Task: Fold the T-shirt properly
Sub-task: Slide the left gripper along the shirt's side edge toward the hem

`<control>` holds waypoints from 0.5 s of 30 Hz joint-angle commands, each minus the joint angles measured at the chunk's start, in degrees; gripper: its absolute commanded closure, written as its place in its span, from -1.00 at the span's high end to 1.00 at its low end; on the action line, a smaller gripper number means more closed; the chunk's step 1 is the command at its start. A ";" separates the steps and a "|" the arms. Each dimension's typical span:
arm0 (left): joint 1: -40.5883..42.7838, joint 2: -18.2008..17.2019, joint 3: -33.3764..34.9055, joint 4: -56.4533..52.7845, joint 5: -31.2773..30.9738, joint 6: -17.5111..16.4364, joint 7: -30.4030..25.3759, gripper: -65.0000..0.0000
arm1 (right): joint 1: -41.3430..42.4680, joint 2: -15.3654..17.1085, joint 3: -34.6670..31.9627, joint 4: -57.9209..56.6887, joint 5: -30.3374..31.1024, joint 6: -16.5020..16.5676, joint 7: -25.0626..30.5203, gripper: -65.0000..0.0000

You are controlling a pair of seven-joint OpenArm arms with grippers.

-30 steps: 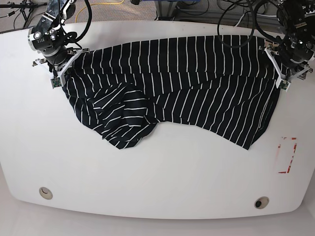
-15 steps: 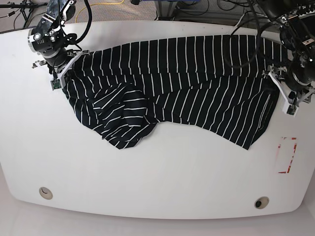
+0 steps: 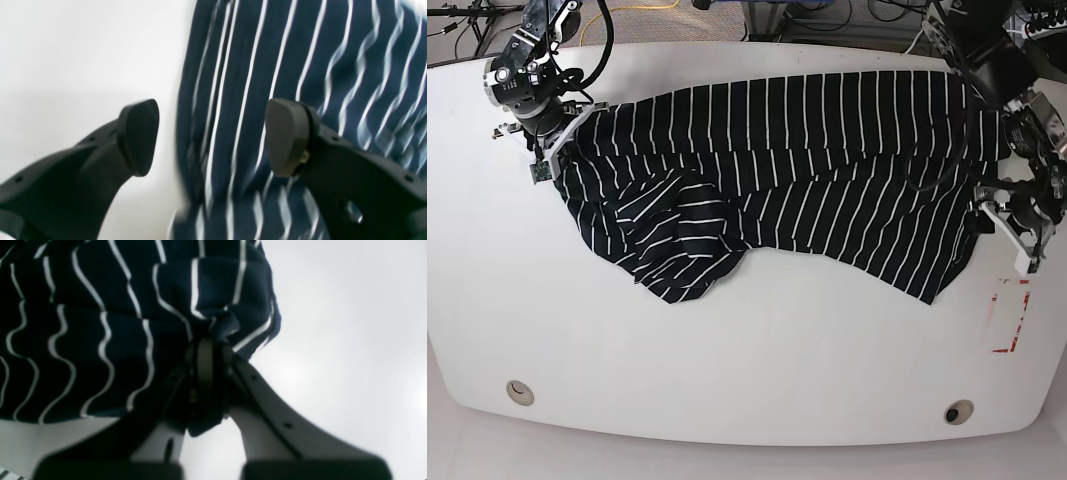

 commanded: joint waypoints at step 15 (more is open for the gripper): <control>-9.78 -7.21 11.00 -28.83 -0.69 5.64 -18.93 0.39 | 1.44 0.48 0.24 1.16 0.44 -0.51 1.08 -1.00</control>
